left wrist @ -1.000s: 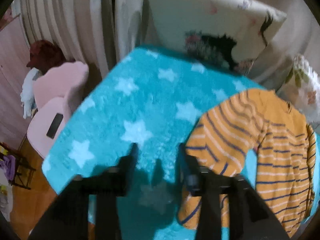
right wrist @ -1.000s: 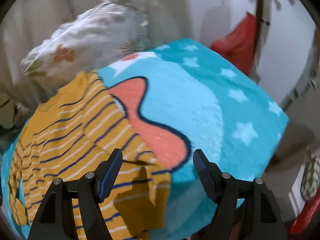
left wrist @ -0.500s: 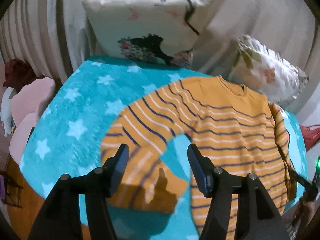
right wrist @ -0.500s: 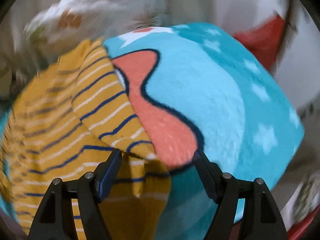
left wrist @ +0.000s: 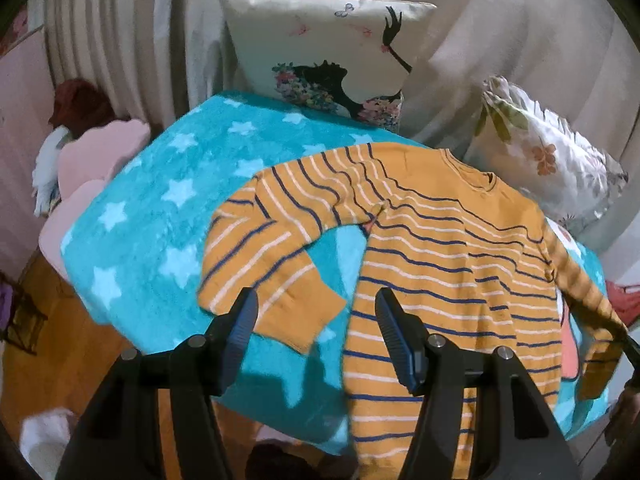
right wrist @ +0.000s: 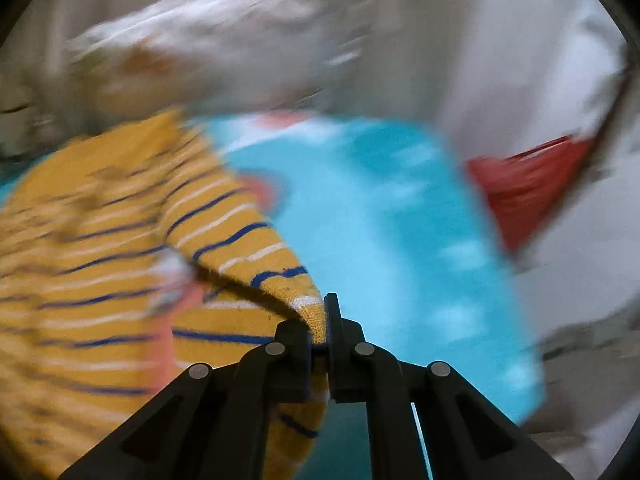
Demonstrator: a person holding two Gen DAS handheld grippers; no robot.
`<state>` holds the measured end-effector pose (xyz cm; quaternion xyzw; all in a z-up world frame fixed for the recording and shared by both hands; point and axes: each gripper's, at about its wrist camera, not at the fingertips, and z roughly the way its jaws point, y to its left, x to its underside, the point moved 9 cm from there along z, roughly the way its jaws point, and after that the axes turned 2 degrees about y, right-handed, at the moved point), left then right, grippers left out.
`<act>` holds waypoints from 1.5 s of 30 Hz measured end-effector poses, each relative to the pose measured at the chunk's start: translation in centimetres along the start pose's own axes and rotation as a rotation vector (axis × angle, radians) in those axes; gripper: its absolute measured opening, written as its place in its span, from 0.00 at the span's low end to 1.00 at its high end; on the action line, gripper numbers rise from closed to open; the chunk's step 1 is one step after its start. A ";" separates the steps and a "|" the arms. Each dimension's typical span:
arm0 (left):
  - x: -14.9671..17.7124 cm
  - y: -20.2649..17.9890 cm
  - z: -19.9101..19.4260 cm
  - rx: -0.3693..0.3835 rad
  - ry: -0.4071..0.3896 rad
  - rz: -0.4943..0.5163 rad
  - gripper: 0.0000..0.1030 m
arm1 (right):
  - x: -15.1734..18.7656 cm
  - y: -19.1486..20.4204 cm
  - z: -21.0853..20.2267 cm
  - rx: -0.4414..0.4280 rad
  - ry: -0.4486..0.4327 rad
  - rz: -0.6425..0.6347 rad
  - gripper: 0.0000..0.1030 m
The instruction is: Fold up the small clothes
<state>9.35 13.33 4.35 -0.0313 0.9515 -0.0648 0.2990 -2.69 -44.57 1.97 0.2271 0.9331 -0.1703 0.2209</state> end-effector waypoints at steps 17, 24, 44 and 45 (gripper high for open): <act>11.3 -5.2 7.8 0.069 0.262 0.062 0.69 | 11.2 12.2 -2.3 -0.807 0.304 0.083 0.51; 11.9 -5.9 6.3 0.036 0.272 0.122 0.09 | 11.8 16.2 -2.2 -0.806 0.299 -0.014 0.08; 10.3 -2.8 0.4 0.038 0.231 -0.045 0.33 | 6.7 -9.0 9.5 -0.627 0.167 0.746 0.29; 10.2 -3.0 0.3 0.039 0.231 -0.037 0.34 | 6.4 -9.8 10.4 -0.645 0.161 0.807 0.31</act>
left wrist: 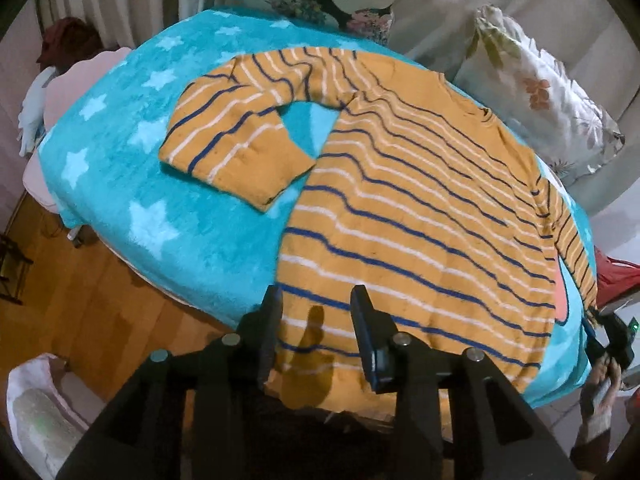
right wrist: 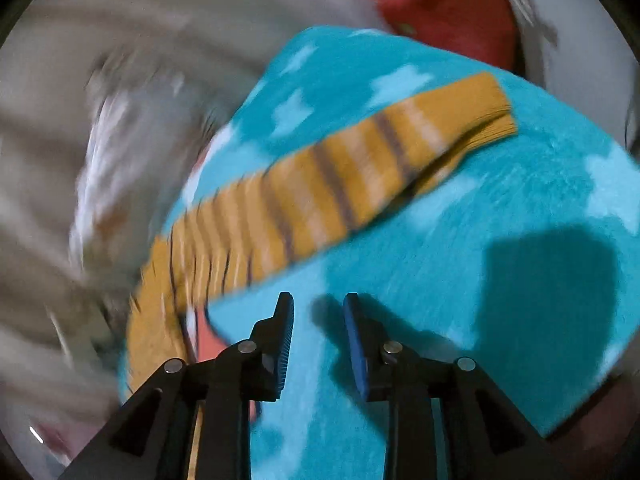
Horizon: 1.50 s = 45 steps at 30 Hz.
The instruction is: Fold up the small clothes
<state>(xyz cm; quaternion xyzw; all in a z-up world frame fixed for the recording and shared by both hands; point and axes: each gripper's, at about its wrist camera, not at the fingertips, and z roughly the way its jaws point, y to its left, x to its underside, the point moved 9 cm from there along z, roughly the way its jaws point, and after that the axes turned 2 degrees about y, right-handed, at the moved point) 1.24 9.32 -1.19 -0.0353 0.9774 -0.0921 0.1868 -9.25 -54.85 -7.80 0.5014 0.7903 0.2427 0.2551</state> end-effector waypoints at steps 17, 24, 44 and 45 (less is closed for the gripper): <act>-4.4 3.6 0.9 0.045 -0.029 -0.080 0.40 | -7.8 14.4 -2.1 -0.010 -0.174 -0.233 0.08; -7.4 6.7 1.0 0.074 -0.056 -0.076 0.40 | 5.3 33.1 5.3 -0.104 0.012 -0.639 0.08; -12.1 19.2 2.4 0.090 -0.028 -0.221 0.43 | 23.4 38.7 19.8 0.026 0.293 -0.814 0.24; -12.1 19.0 2.5 0.094 -0.024 -0.217 0.43 | 22.6 38.2 20.3 0.050 0.283 -0.786 0.23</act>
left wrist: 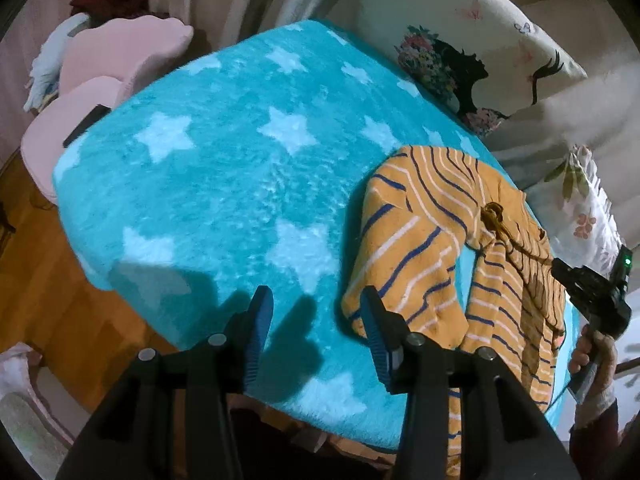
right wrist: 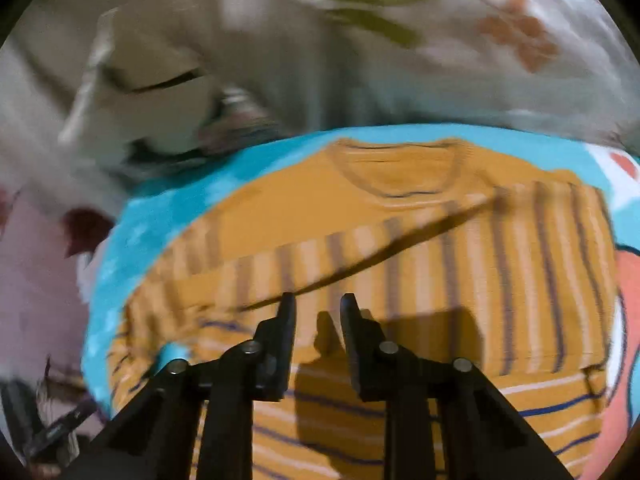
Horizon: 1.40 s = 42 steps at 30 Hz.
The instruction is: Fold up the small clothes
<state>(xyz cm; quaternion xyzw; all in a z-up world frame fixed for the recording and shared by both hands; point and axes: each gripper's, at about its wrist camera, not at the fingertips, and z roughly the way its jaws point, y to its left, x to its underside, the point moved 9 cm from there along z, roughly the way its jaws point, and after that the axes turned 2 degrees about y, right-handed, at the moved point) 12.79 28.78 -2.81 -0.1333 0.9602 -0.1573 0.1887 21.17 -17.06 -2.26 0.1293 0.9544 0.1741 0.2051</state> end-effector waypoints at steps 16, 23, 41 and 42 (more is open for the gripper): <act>0.8 -1.3 0.9 0.003 0.043 0.057 0.46 | -7.2 6.0 10.2 0.140 0.076 -0.145 0.55; 0.9 2.1 -0.2 -0.019 0.009 -0.040 0.53 | -5.9 11.3 8.0 0.096 0.042 -0.276 0.55; -0.1 6.2 -1.4 0.006 -0.014 -0.110 0.54 | 15.3 21.5 7.0 -0.061 0.259 -0.576 0.57; -0.1 6.4 -1.4 0.007 -0.014 -0.114 0.54 | 15.3 21.5 7.6 -0.022 0.238 -0.594 0.59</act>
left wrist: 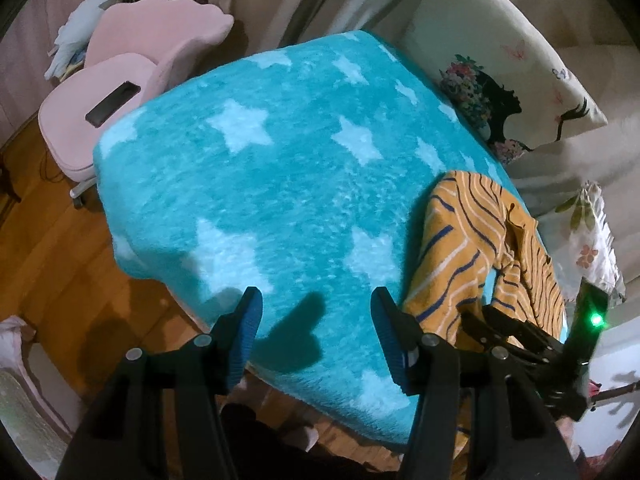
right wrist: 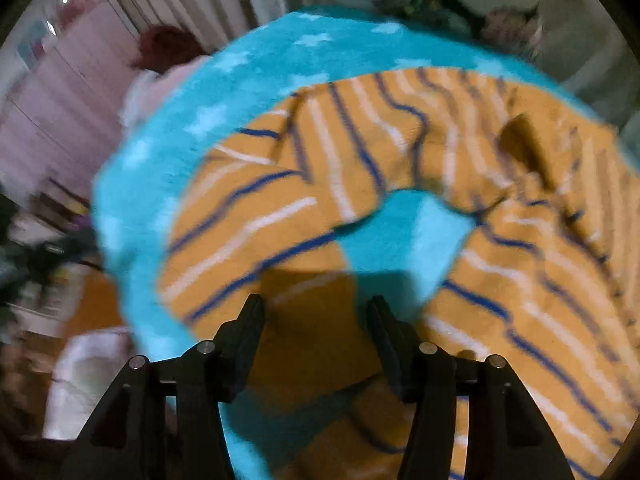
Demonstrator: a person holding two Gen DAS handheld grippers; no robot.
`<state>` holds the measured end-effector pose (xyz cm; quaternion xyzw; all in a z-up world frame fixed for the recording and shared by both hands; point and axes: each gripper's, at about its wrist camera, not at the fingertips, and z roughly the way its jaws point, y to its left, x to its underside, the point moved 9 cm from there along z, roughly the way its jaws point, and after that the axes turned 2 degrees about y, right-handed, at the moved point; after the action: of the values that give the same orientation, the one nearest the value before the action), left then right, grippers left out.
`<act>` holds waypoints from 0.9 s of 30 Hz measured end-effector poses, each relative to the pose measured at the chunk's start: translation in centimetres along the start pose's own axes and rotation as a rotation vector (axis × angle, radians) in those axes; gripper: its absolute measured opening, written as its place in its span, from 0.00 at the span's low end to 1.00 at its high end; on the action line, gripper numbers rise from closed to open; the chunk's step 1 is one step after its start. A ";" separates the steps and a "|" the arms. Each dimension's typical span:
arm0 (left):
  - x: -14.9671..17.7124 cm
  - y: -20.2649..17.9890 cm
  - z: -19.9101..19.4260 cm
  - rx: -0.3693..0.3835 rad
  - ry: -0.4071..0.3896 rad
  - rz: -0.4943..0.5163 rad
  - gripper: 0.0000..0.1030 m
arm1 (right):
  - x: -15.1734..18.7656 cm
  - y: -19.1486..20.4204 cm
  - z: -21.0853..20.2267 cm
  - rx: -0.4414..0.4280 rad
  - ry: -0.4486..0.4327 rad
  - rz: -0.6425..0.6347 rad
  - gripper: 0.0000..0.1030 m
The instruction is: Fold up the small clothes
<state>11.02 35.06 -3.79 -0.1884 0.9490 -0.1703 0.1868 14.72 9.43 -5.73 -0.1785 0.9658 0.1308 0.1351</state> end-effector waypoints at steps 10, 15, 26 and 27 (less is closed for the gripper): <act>0.0 -0.7 0.2 0.002 0.004 0.007 0.54 | -2.7 4.2 -2.7 -0.123 -0.072 -0.066 0.11; 0.5 -4.0 -0.3 0.016 -0.021 0.053 0.54 | -6.7 -1.3 -10.0 -0.159 -0.221 0.050 0.11; 6.2 -11.3 -0.2 0.010 -0.030 0.087 0.54 | 3.8 -34.7 -18.4 0.100 -0.273 0.603 0.16; 6.8 -12.1 -0.1 0.010 -0.025 0.095 0.54 | 5.8 -37.0 -17.4 0.188 -0.193 0.599 0.17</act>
<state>8.71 21.68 -0.96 -0.1445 0.9536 -0.1636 0.2076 19.82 -30.99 1.08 0.1401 0.9659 0.0913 0.1975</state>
